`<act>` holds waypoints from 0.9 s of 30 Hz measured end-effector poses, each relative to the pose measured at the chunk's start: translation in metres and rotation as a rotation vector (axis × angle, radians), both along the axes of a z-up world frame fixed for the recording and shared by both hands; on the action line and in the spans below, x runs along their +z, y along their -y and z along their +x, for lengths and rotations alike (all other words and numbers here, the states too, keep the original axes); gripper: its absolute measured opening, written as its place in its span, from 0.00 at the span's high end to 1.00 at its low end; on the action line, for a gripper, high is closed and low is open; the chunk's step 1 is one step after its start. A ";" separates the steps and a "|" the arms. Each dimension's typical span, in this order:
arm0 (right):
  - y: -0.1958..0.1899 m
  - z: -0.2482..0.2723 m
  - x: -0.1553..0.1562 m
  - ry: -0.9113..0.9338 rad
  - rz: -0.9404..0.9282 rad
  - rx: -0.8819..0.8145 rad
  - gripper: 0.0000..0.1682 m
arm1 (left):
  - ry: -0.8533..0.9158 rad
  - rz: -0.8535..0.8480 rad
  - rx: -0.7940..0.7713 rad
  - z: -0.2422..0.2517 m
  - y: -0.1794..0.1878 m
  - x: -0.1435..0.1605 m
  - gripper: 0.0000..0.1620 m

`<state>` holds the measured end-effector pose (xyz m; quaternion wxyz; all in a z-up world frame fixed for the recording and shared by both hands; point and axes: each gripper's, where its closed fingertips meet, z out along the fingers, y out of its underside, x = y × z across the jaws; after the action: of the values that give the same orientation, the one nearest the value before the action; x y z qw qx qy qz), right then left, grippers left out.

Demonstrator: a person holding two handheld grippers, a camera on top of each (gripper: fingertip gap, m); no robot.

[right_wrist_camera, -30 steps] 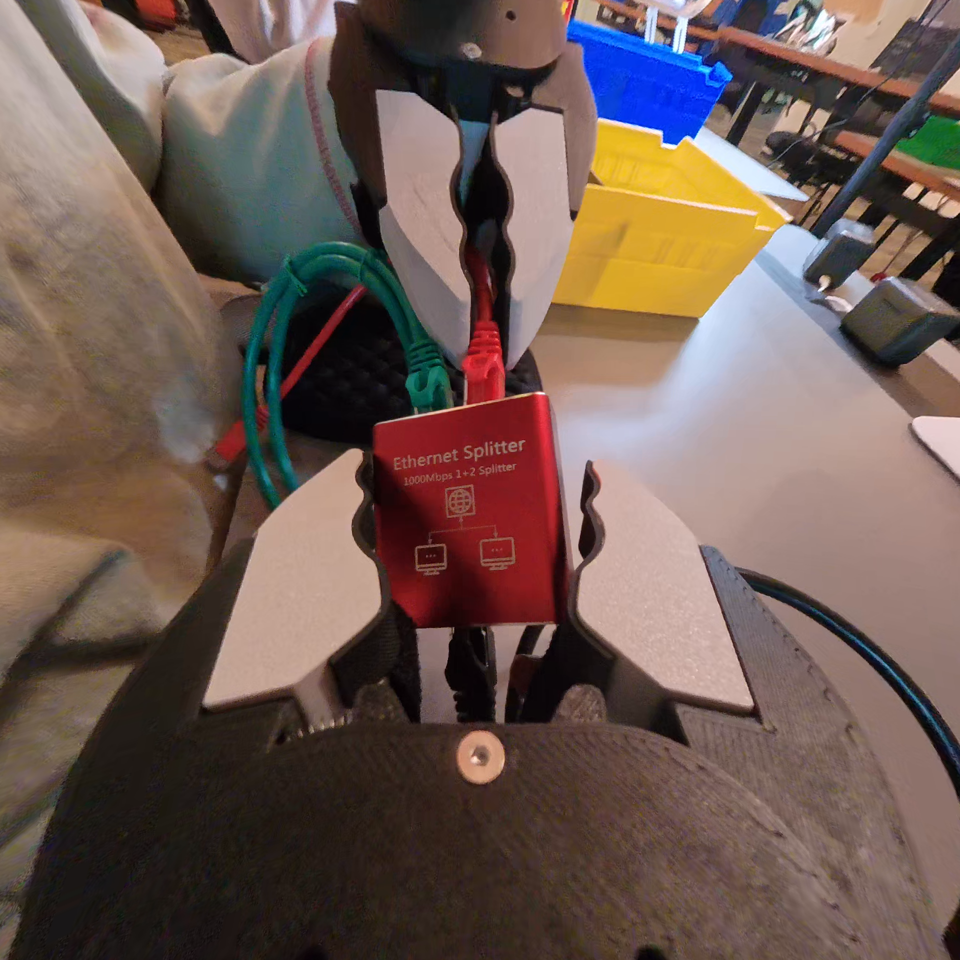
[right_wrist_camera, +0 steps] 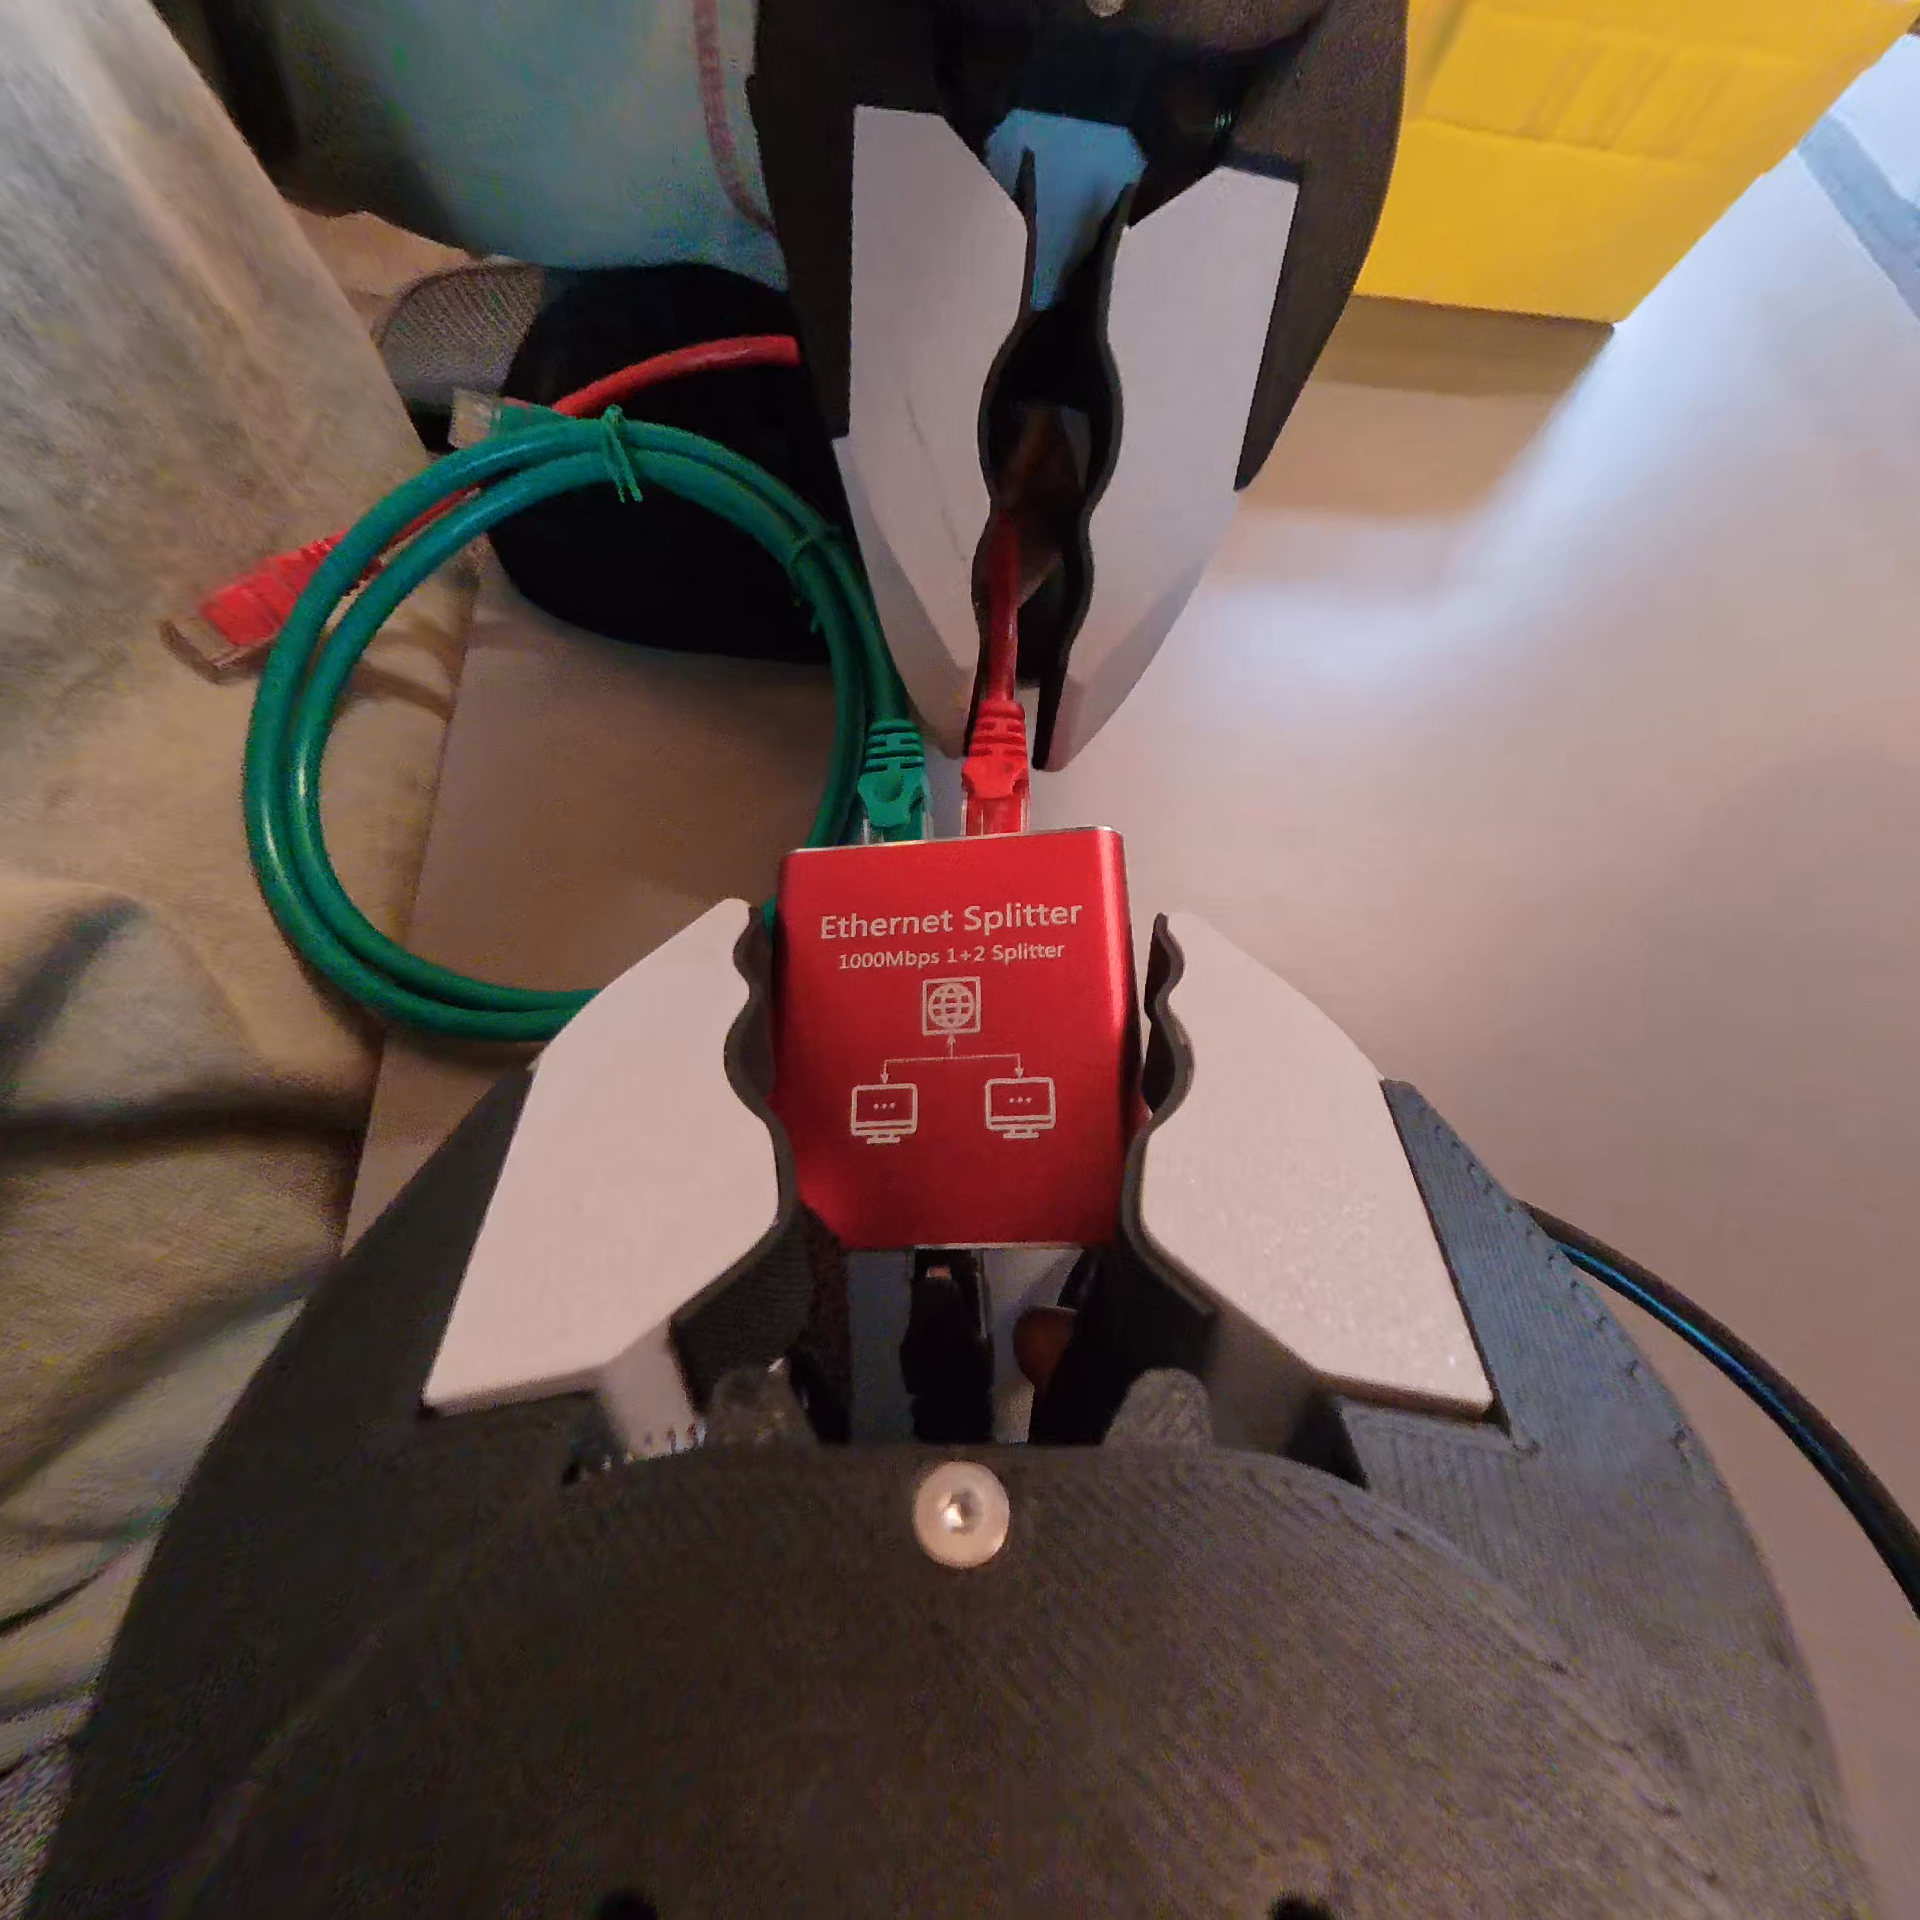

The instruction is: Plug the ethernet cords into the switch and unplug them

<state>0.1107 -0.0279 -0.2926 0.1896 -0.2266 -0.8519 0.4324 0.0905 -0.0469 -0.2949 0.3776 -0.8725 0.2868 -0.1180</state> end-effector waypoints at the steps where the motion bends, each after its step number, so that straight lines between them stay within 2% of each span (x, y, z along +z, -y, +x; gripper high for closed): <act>1: 0.000 0.001 0.003 -0.015 -0.016 0.007 0.58 | 0.006 -0.008 -0.006 -0.001 0.002 0.001 0.92; 3: 0.000 0.003 0.010 -0.054 -0.052 0.014 0.58 | 0.038 -0.018 -0.015 -0.001 0.007 0.002 0.93; 4: 0.000 0.003 0.012 -0.065 -0.060 0.014 0.58 | 0.053 0.003 -0.032 0.002 0.007 0.005 0.97; 7: 0.000 0.003 0.012 -0.059 -0.062 0.014 0.58 | 0.018 0.026 -0.020 0.001 0.007 0.004 0.97; 13: 0.000 0.001 0.009 -0.028 -0.056 -0.003 0.58 | -0.104 -0.043 0.013 -0.002 0.008 -0.001 0.98; 22: -0.003 -0.001 0.019 -0.048 -0.118 -0.015 0.58 | -0.069 0.047 0.027 -0.003 -0.001 0.010 0.98; 23: -0.004 -0.002 0.022 -0.064 -0.126 -0.019 0.58 | -0.076 0.079 0.040 -0.006 -0.002 0.015 0.95; 25: -0.005 -0.003 0.031 -0.101 -0.144 -0.025 0.58 | -0.101 0.140 0.091 -0.019 -0.002 0.027 0.81; 27: -0.009 -0.004 0.039 -0.151 -0.134 -0.043 0.57 | -0.059 0.196 0.110 -0.025 0.004 0.042 0.73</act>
<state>0.1071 -0.0188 -0.2533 0.2469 -0.2238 -0.7994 0.4999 0.0654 -0.0509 -0.2530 0.4583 -0.8490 0.2594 -0.0430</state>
